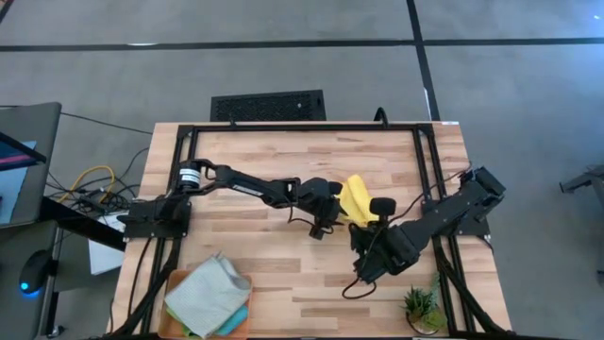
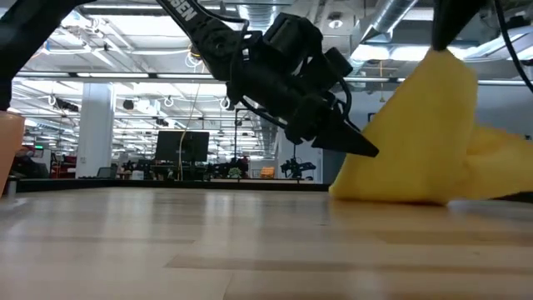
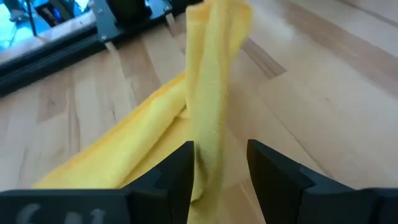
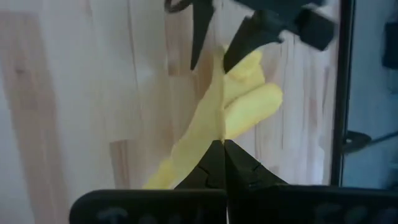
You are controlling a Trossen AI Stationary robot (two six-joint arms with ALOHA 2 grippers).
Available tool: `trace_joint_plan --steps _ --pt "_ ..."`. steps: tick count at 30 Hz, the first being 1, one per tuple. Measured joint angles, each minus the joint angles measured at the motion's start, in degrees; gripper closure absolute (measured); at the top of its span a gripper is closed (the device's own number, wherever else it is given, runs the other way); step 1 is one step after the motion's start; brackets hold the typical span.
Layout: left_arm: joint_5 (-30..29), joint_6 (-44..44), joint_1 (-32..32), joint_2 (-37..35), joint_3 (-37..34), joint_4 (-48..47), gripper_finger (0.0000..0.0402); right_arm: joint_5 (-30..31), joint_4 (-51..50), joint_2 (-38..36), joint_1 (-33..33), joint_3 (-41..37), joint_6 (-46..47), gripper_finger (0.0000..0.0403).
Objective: Fold microfiber towels
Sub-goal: Fold the yellow microfiber towel
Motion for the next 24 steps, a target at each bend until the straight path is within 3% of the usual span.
trace_joint_plan --steps 15,24 --pt "-0.98 1.68 0.3 -0.07 3.95 -2.58 0.026 3.28 0.5 -11.64 -0.22 6.29 -1.07 0.0397" --pt "-1.11 3.98 0.3 -0.15 11.93 -23.23 0.026 4.2 0.4 -16.09 -0.22 6.57 -0.96 0.0397"
